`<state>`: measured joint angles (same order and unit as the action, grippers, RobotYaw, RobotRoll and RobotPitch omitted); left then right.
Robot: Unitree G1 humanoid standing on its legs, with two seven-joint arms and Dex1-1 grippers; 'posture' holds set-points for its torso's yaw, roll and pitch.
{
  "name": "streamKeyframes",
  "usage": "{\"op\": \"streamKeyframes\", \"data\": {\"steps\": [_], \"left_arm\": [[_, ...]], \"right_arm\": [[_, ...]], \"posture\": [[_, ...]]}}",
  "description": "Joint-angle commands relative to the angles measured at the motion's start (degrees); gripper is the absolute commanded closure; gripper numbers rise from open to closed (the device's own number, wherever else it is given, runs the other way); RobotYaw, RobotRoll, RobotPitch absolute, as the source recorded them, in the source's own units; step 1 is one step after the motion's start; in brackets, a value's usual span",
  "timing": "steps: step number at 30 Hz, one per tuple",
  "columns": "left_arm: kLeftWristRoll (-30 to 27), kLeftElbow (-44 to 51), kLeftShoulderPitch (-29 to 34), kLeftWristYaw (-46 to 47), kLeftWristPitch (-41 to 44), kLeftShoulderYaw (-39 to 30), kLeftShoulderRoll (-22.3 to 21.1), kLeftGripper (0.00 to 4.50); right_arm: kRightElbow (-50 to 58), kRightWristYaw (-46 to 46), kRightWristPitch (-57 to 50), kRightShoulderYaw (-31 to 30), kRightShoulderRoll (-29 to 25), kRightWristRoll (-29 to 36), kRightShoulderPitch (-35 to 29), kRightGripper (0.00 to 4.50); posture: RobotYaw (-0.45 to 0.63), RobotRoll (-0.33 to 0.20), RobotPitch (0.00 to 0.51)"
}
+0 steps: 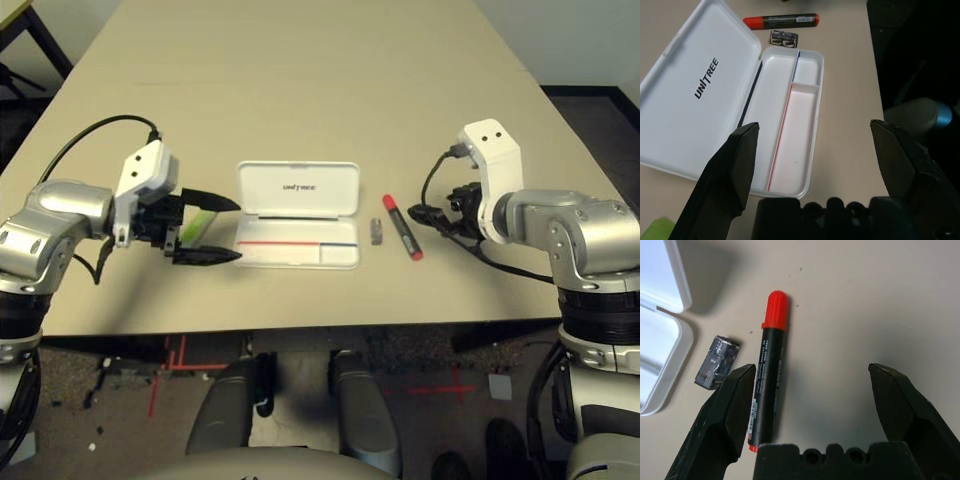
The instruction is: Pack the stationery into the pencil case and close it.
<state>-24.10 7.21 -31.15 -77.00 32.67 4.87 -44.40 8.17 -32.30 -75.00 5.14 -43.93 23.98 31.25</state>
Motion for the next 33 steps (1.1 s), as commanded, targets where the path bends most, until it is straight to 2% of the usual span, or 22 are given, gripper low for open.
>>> {"op": "streamKeyframes", "data": {"steps": [1, 17, 21, 25, 29, 33], "left_arm": [[-1.3, 1.3, 0.5, 0.2, 0.9, -0.2, -0.8, 0.04], [-3.1, 4.6, 1.7, 3.3, 3.4, -1.0, -2.2, 0.04], [-3.5, 4.7, 1.9, 3.6, 3.3, -1.0, -2.5, 0.0], [-3.4, 3.9, 1.7, 3.7, 2.7, -1.0, -2.8, 0.0], [-3.3, 3.3, 1.6, 3.7, 2.7, -1.0, -3.1, 0.0], [-3.1, 2.8, 1.7, 3.5, 2.2, -0.9, -3.4, 0.0]], "right_arm": [[-0.9, 0.1, -0.9, -1.7, 0.4, 0.1, 0.4, 0.0], [-6.3, 0.2, 3.9, -7.5, 3.8, -2.3, 0.7, 0.0], [-6.5, 0.1, 4.3, -8.2, 4.0, -2.6, 0.3, 0.88], [-4.9, -1.3, 5.4, -10.7, 3.5, -3.1, -0.7, 2.43], [-3.1, -2.6, 5.1, -10.8, 1.9, -2.7, -0.9, 3.9], [-2.6, -4.9, 6.0, -10.8, -0.8, -2.8, -0.5, 3.99]], "posture": [[-0.04, 0.0, 0.198], [0.0, 0.0, 0.201], [0.0, 0.0, 0.201], [-0.01, 0.0, 0.204], [-0.01, 0.0, 0.206], [-0.02, 0.0, 0.207]]}}
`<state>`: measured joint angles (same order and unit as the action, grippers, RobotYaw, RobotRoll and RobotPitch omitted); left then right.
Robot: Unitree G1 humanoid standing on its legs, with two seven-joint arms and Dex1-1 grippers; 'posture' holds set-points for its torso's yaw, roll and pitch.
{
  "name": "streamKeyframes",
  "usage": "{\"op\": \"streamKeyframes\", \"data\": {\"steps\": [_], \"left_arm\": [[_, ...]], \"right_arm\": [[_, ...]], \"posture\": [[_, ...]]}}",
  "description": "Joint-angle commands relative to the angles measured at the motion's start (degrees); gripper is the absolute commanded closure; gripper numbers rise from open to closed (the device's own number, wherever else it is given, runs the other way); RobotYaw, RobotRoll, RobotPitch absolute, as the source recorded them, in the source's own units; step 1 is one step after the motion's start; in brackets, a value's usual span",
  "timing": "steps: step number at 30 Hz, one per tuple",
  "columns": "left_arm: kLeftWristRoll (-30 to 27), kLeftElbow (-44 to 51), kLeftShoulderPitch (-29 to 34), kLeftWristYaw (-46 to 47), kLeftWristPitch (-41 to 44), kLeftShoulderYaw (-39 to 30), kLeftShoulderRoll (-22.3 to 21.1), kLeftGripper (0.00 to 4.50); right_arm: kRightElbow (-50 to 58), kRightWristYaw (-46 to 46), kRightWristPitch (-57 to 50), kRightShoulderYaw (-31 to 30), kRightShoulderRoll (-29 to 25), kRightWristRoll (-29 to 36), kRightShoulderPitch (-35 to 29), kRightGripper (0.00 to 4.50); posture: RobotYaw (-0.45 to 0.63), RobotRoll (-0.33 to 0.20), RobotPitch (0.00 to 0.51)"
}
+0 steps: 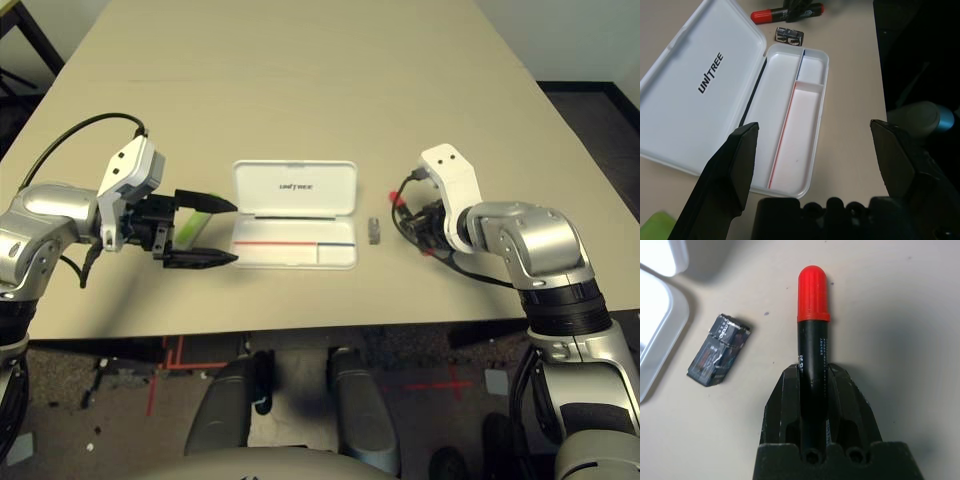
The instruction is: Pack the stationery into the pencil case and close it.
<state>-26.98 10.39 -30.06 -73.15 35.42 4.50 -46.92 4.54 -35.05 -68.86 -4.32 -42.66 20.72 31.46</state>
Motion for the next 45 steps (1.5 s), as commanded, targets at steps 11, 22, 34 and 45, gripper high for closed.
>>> {"op": "streamKeyframes", "data": {"steps": [11, 22, 34, 45], "left_arm": [[3.5, -5.1, -0.1, -2.4, -7.8, 1.6, -1.7, 0.0], [3.4, -6.7, -1.0, -2.6, -8.4, 1.2, -1.8, 0.0], [2.5, -4.2, 0.0, -0.7, -6.3, -0.2, -2.6, 0.0], [2.1, -2.3, 1.2, 0.7, -5.0, -1.3, -3.1, 0.0]], "right_arm": [[6.2, -14.3, 3.6, -2.1, -14.7, 2.2, -1.1, 3.99], [6.6, -32.6, 18.1, -5.4, -19.8, 2.7, 3.2, 3.99], [0.8, -33.8, 27.0, -19.3, -3.6, -7.5, 15.8, 3.99], [-5.1, -30.4, 34.5, -23.9, 8.4, -15.4, 17.7, 3.99]], "posture": [[-0.05, 0.0, 0.211], [-0.02, 0.0, 0.211], [0.02, 0.0, 0.204], [0.04, 0.0, 0.2]]}}
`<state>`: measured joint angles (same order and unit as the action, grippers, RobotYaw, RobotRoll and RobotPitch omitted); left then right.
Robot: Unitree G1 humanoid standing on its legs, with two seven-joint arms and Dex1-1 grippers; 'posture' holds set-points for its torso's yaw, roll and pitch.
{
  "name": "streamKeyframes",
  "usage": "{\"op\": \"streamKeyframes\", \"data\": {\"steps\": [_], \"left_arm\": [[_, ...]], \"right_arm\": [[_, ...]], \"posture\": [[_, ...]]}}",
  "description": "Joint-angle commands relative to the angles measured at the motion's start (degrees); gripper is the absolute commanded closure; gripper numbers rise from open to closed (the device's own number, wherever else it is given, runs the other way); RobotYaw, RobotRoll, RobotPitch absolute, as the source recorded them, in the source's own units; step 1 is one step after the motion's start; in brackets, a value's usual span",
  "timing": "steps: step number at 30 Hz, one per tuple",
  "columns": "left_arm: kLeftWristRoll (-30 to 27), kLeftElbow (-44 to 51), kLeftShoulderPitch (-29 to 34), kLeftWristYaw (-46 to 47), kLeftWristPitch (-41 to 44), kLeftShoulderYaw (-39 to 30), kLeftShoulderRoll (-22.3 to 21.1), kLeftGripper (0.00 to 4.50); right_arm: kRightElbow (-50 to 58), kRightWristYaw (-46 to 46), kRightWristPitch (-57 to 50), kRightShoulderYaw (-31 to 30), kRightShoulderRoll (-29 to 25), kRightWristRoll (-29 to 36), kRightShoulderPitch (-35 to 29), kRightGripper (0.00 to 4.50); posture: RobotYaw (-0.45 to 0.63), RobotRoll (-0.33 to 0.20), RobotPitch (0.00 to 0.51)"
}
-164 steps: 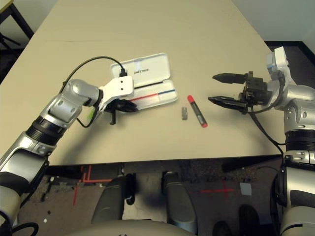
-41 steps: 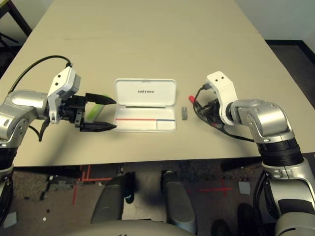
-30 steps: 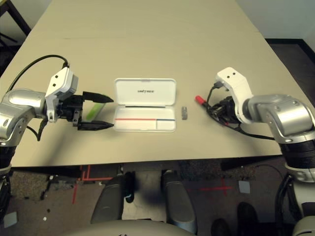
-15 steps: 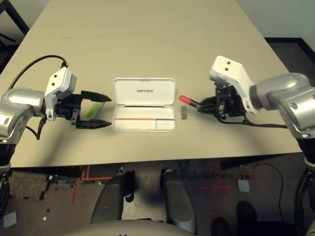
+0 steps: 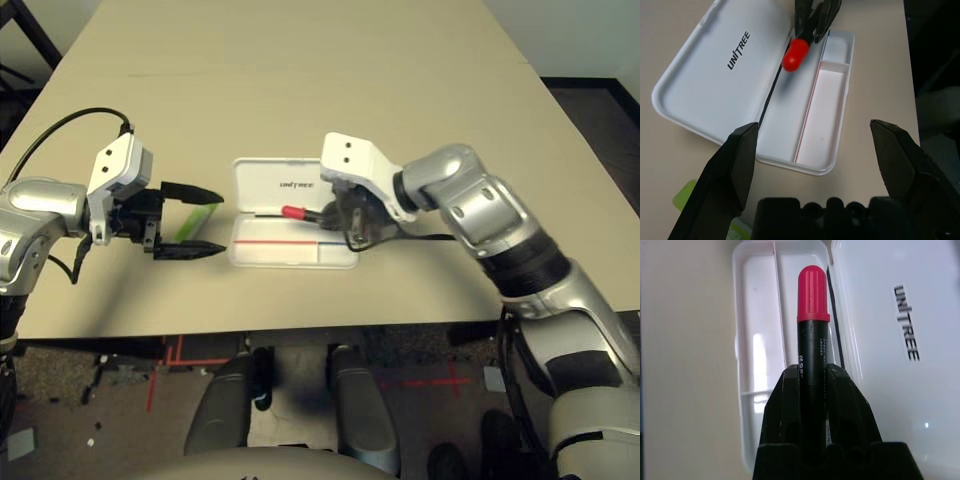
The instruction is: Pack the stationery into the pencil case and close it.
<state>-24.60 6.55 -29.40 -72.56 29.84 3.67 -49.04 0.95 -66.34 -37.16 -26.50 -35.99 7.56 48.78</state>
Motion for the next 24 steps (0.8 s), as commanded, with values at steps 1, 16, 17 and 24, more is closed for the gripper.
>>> {"op": "streamKeyframes", "data": {"steps": [1, 16, 17, 24], "left_arm": [[-0.2, 1.4, 0.5, 0.2, 0.6, -0.6, -1.0, 0.0], [1.6, -0.4, -0.5, 5.0, 2.4, -0.2, -0.3, 0.0], [2.3, -0.8, -0.7, 6.1, 3.1, 0.0, -0.3, 0.0], [3.9, -2.2, -1.4, 11.3, 7.1, 0.0, 0.7, 0.0]], "right_arm": [[-1.9, 1.0, 3.4, -1.9, 2.5, -2.8, 0.4, 3.99], [-10.9, 2.8, 17.4, -3.7, 11.2, -11.2, 1.2, 1.5], [-11.2, 2.4, 17.7, -3.4, 11.2, -11.0, 1.2, 1.08], [-12.2, -2.9, 19.9, 1.6, 9.0, -6.0, 0.2, 0.04]], "posture": [[0.04, 0.0, 0.2], [0.05, 0.0, 0.199], [0.05, 0.0, 0.199], [0.04, 0.0, 0.202]]}}
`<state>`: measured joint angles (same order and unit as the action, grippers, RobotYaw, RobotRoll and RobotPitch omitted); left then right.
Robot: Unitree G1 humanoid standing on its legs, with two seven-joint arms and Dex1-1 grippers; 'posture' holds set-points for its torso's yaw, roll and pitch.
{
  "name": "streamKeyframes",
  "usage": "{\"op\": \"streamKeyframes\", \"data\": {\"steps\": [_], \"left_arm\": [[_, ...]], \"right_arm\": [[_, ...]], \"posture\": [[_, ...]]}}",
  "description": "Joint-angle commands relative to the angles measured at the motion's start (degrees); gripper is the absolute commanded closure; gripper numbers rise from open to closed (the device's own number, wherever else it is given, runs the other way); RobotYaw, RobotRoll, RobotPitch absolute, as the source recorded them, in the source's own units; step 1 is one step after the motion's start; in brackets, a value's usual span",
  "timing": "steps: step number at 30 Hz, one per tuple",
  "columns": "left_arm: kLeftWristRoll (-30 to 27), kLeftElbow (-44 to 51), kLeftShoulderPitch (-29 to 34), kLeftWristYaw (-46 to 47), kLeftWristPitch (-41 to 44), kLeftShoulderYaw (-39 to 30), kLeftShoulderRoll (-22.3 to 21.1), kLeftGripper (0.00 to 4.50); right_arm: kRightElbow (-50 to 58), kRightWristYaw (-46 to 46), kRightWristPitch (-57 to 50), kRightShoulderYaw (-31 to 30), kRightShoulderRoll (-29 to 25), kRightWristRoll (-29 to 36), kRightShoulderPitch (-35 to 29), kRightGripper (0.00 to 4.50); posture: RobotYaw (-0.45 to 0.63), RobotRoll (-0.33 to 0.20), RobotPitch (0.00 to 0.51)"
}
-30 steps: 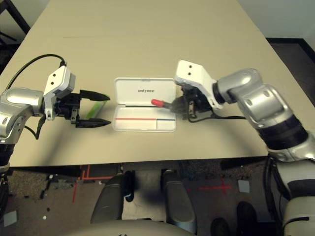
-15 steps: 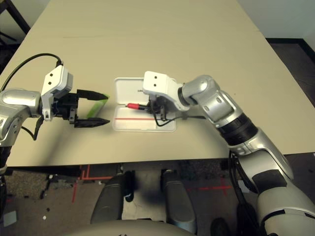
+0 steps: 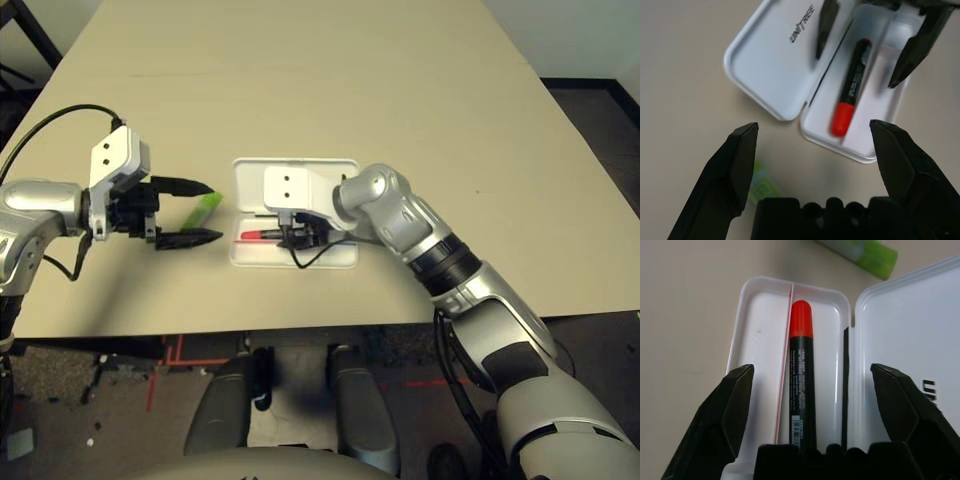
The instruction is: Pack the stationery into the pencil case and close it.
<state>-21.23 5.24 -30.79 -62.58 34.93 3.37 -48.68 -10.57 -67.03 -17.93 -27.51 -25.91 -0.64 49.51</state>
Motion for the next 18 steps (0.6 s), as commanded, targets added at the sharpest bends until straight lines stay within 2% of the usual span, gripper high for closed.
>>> {"op": "streamKeyframes", "data": {"steps": [1, 6, 11, 15, 18], "left_arm": [[0.5, -0.9, -0.1, 1.7, 2.6, 0.3, 0.4, 0.0], [1.1, -1.2, -1.3, 7.5, 10.0, 0.1, 1.7, 0.0], [4.2, -3.6, -2.8, 14.7, 14.2, 0.7, 3.6, 0.0], [5.2, -6.0, -4.6, 17.4, 17.7, 1.3, 4.7, 0.0], [5.2, -6.5, -5.9, 19.1, 22.6, 1.6, 5.5, 0.0]], "right_arm": [[-0.8, -2.9, 0.7, 3.4, -1.6, 3.0, -0.7, 0.04], [-1.8, -12.1, -0.4, 11.2, -6.8, 12.7, -4.1, 0.04], [-4.1, -17.2, 3.0, 20.2, -9.0, 21.0, -8.2, 0.04], [-5.5, -22.1, 4.3, 23.4, -12.2, 23.9, -10.8, 0.04], [-6.2, -25.0, 3.8, 26.1, -14.4, 28.5, -11.8, 0.04]], "posture": [[0.04, 0.0, 0.202], [0.03, 0.0, 0.205], [0.01, 0.0, 0.205], [0.01, 0.0, 0.205], [-0.01, 0.0, 0.205]]}}
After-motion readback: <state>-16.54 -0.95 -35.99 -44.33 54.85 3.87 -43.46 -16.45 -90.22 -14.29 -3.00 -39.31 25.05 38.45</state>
